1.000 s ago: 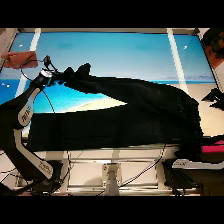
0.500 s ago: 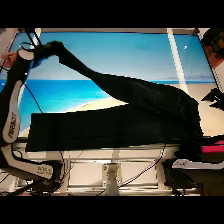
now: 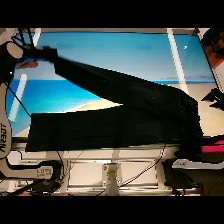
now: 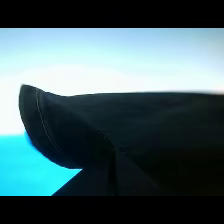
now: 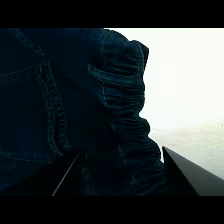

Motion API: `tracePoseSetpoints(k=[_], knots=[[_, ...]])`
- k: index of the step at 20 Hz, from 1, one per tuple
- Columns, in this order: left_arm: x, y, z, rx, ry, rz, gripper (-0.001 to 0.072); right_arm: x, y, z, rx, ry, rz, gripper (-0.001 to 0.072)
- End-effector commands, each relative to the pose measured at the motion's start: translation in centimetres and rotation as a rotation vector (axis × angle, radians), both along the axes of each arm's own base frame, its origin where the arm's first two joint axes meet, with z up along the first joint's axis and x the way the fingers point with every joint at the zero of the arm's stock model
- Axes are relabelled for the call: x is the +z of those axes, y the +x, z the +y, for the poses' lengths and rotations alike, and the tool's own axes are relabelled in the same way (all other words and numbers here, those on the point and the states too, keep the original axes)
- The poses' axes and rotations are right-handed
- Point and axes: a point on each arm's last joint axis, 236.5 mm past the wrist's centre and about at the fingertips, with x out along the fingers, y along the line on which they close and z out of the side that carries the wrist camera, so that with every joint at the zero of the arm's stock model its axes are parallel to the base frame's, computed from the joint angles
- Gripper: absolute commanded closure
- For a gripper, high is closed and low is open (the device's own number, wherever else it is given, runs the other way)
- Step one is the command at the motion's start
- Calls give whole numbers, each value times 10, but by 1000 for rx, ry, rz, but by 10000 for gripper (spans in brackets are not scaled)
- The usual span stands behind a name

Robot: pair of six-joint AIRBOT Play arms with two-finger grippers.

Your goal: Fold the clothes and pants, and hang the long-sleeved shirts on hangers.

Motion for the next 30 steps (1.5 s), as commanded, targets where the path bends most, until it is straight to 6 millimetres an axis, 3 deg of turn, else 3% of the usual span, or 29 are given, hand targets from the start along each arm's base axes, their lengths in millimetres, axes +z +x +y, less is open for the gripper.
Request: tracePoseSetpoints(k=[1,2,3,4,5,6,9,11,14,15,16,17,20,22,25,30], knots=[[-36,-61,81,171,268,302,682,0,1,-1,0,-3,-2,172],[-40,-65,87,183,268,322,681,0,1,-1,0,-3,-2,172],[-44,-66,91,191,267,336,631,0,1,-1,0,-3,-2,172],[-49,-66,94,196,266,349,468,0,1,-1,0,-3,-2,172],[-54,-65,96,198,267,358,208,0,1,-1,0,-4,-3,172],[-59,-64,99,193,270,364,107,0,1,-1,0,-5,-3,172],[-74,-66,115,225,263,399,115,1,2,-2,12,-13,-10,173],[-79,-75,137,281,245,430,168,1,2,-2,22,-15,-11,172],[-85,-92,166,363,124,455,169,0,2,-2,49,-22,-15,172],[-88,-95,163,353,39,456,170,0,2,-2,49,-23,-15,172],[-93,-100,157,327,-39,460,221,0,2,-2,52,-23,-15,172],[-101,-107,151,294,-86,470,339,0,2,-2,59,-25,-16,172],[-145,-140,134,181,-119,568,360,0,1,-2,67,-25,-17,173],[-173,-151,123,153,-126,606,360,0,1,-2,66,-26,-17,172],[-198,-147,97,136,-180,593,360,0,1,-2,66,-25,-17,172],[-214,-127,56,2,-137,567,360,1,1,0,67,-19,-17,173]])
